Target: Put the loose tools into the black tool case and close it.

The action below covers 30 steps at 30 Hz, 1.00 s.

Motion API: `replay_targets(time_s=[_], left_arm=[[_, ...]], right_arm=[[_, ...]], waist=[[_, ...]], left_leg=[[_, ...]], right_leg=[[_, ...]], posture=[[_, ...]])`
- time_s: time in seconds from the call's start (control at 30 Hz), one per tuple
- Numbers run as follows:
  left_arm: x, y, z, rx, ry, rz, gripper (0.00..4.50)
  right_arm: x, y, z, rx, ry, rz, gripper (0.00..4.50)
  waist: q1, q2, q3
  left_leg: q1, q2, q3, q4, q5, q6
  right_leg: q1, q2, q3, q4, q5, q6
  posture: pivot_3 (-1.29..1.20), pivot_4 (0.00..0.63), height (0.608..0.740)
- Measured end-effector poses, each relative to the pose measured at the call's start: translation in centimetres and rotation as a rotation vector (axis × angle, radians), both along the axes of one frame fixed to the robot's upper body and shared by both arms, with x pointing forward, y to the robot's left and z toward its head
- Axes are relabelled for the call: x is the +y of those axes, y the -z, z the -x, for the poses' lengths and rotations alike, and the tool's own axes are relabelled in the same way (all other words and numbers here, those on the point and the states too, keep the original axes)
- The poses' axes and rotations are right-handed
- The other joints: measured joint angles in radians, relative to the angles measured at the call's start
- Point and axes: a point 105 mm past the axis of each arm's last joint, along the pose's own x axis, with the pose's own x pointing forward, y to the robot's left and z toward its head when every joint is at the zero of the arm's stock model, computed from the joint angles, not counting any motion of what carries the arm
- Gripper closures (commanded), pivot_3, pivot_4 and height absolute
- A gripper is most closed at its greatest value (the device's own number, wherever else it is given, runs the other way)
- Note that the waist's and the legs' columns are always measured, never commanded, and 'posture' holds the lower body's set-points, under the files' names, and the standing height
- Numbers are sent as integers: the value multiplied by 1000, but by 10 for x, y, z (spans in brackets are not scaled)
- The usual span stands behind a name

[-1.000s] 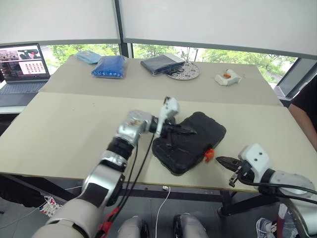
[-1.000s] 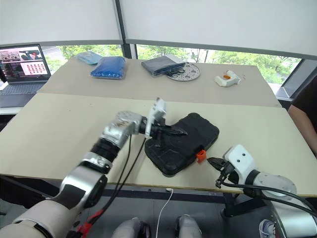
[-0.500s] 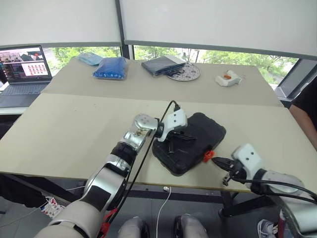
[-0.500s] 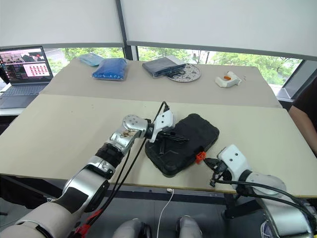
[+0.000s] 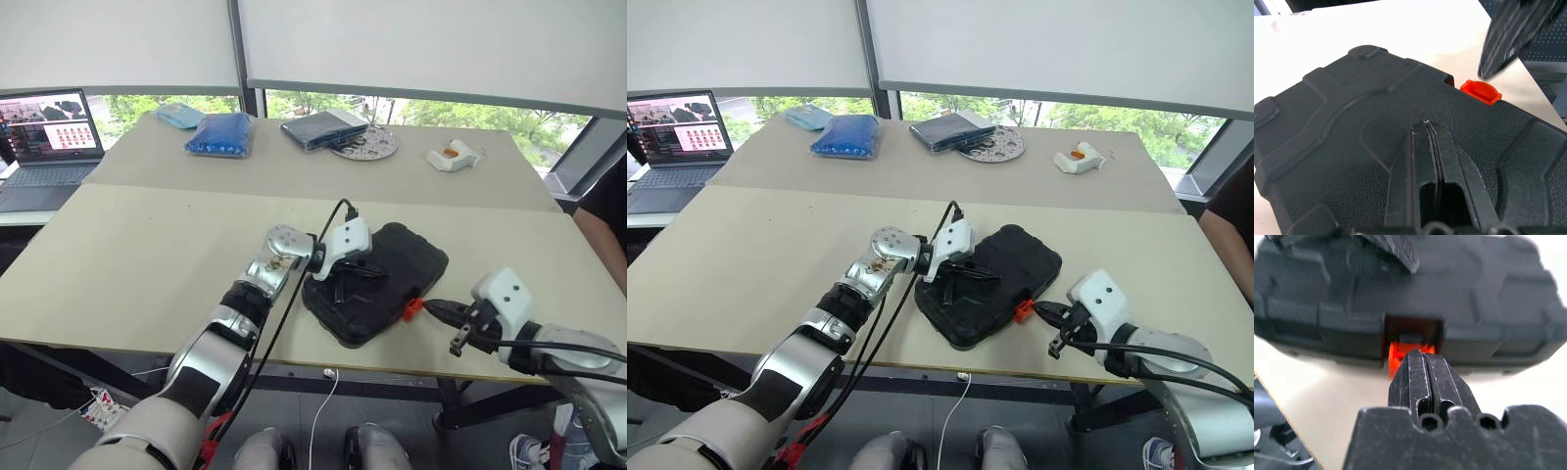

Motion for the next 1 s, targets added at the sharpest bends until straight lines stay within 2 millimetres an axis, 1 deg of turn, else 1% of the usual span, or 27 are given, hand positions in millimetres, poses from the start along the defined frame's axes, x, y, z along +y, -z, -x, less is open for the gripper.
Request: replay_targets(time_s=[0.1, 0.23, 0.3, 0.37, 0.43, 0.53, 0.67, 0.87, 0.9, 1.0], left_arm=[[2, 0, -1, -2, -5, -2, 4457], [2, 0, -1, -6, -5, -1, 4457], [2, 0, -1, -8, -4, -1, 4457], [2, 0, -1, -10, -3, -1, 4457], [2, 0, -1, -15, -1, -3, 4457], [0, 0, 0, -44, 14, -15, 4457], [-2, -1, 2, -76, 34, -22, 4457], [0, 1, 1, -117, 52, -48, 4457], [-1, 1, 1, -128, 57, -58, 4457], [-2, 2, 0, -148, 66, -70, 4457]], right_arm=[[-6, 7, 4, 29, 22, 4, 4500], [-16, 6, 7, 25, 62, 5, 4500], [-17, 7, 7, 26, 73, 4, 4500], [-13, 10, 6, 31, 76, -7, 4500], [-5, 17, 5, 42, 67, -24, 4500], [5, 24, -5, 48, 65, -35, 4500], [9, 24, -18, 25, 74, -21, 4500], [14, 22, -26, 45, 74, -24, 4500], [16, 21, -27, 52, 77, -36, 4500], [18, 17, -30, 52, 81, -38, 4500]], waist=[[-2, 0, 0], [-2, 0, 0], [-2, 0, 0], [-2, 0, 0], [-2, 0, 0], [-1, 0, 0], [-1, 1, -1], [-7, 1, -1], [-9, 1, -1], [-12, 5, -3]], left_leg=[[0, 0, 0, 0, 0, 0], [0, 0, 0, 0, 0, 0], [0, 0, 0, 0, 0, 0], [1, 0, 0, 0, 0, 0], [0, 0, 0, 0, 0, 0], [0, 0, 0, 0, 0, 1], [0, 0, 0, 0, 0, 0], [0, 0, 0, 0, -1, 1], [1, 0, 0, 0, -2, 4], [1, 0, 0, 0, -3, 5]], right_leg=[[0, 0, 0, 0, 0, 0], [0, 0, 0, 0, 0, 0], [0, 0, 0, 0, 0, 0], [0, 0, 0, 0, 0, 0], [0, 0, 0, 0, 0, 0], [0, 0, 0, 0, 0, 0], [0, 0, 0, 0, 0, 0], [0, 0, 0, 0, 0, 0], [0, 0, 0, 0, 0, 0], [0, 0, 0, 0, 0, 0]], posture=[[0, 150, 718], [0, 150, 718], [0, 150, 718], [0, 150, 718], [0, 150, 718], [0, 150, 718], [0, 150, 718], [0, 150, 718], [0, 150, 718], [0, 150, 718]])
